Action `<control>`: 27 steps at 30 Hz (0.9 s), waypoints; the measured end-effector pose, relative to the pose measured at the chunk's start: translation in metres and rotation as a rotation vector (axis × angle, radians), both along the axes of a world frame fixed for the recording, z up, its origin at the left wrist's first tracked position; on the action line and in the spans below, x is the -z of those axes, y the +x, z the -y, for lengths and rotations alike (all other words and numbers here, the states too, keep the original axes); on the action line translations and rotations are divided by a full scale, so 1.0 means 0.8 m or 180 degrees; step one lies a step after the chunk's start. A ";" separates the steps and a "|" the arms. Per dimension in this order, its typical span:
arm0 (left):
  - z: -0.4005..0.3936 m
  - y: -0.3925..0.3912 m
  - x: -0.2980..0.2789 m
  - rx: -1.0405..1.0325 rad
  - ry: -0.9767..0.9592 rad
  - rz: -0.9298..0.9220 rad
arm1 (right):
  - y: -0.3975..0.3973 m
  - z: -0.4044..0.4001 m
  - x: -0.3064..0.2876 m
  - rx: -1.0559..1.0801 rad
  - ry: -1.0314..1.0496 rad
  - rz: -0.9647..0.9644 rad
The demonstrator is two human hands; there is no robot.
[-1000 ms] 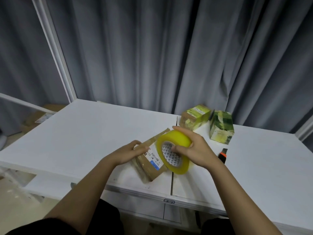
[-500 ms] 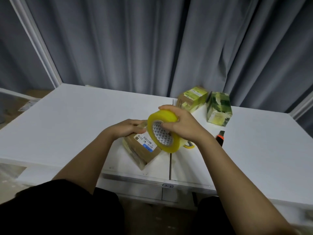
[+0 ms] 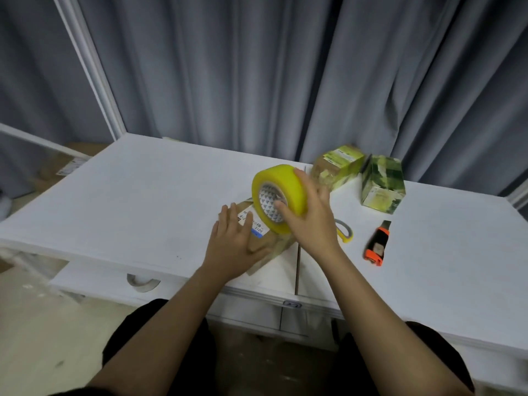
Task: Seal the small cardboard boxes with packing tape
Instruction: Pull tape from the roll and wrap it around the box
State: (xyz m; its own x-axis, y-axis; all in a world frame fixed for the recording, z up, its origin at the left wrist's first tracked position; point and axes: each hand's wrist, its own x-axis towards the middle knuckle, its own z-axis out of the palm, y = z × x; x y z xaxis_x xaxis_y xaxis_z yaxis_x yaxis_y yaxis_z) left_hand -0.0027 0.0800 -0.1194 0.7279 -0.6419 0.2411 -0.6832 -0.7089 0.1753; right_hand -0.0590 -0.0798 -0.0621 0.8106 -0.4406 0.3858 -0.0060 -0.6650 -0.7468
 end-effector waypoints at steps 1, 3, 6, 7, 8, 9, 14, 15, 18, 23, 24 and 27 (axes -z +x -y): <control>0.000 0.004 0.001 -0.0016 -0.0082 0.0114 | -0.004 -0.002 0.008 -0.0209 0.0092 -0.0076; 0.005 0.019 -0.004 -0.0042 -0.0070 0.0107 | 0.000 0.001 0.012 -0.0409 0.0209 -0.0069; 0.015 0.046 -0.009 -0.0395 0.0411 -0.0613 | 0.018 0.008 0.003 -0.0400 0.0213 -0.0154; 0.019 0.050 -0.011 -0.0464 0.0451 -0.0752 | 0.022 0.010 0.000 -0.0371 0.0172 -0.0263; 0.022 0.051 -0.012 -0.0485 0.0399 -0.0837 | 0.025 0.012 -0.002 -0.0353 0.0110 -0.0373; 0.024 0.051 -0.012 -0.0490 0.0312 -0.0877 | 0.027 0.015 -0.005 -0.0372 0.0053 -0.0468; 0.019 0.052 -0.014 -0.0507 0.0129 -0.0960 | 0.011 0.039 -0.045 -0.0534 -0.0018 -0.0317; 0.019 0.054 -0.017 -0.0494 0.0115 -0.0991 | 0.002 0.042 -0.052 -0.0437 0.0017 -0.0192; 0.023 0.054 -0.018 -0.0395 0.0094 -0.1094 | -0.031 0.049 -0.042 -0.0291 -0.0166 -0.0162; 0.025 0.056 -0.020 -0.0405 0.0106 -0.1117 | -0.068 0.056 0.033 -0.0459 0.0687 -0.0428; 0.026 0.056 -0.021 -0.0411 0.0150 -0.1119 | -0.070 0.058 0.043 -0.0421 0.0602 -0.0526; 0.028 0.055 -0.027 -0.0409 0.0358 -0.1080 | -0.071 0.059 0.054 -0.0425 0.0402 -0.0754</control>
State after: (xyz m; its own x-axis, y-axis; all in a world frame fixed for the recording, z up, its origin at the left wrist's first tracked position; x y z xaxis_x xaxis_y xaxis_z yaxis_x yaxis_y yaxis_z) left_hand 0.0415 0.0578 -0.0978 0.8306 -0.5488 -0.0944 -0.5038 -0.8128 0.2925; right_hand -0.1157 -0.1272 -0.1053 0.9255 -0.3564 0.1280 -0.1087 -0.5736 -0.8119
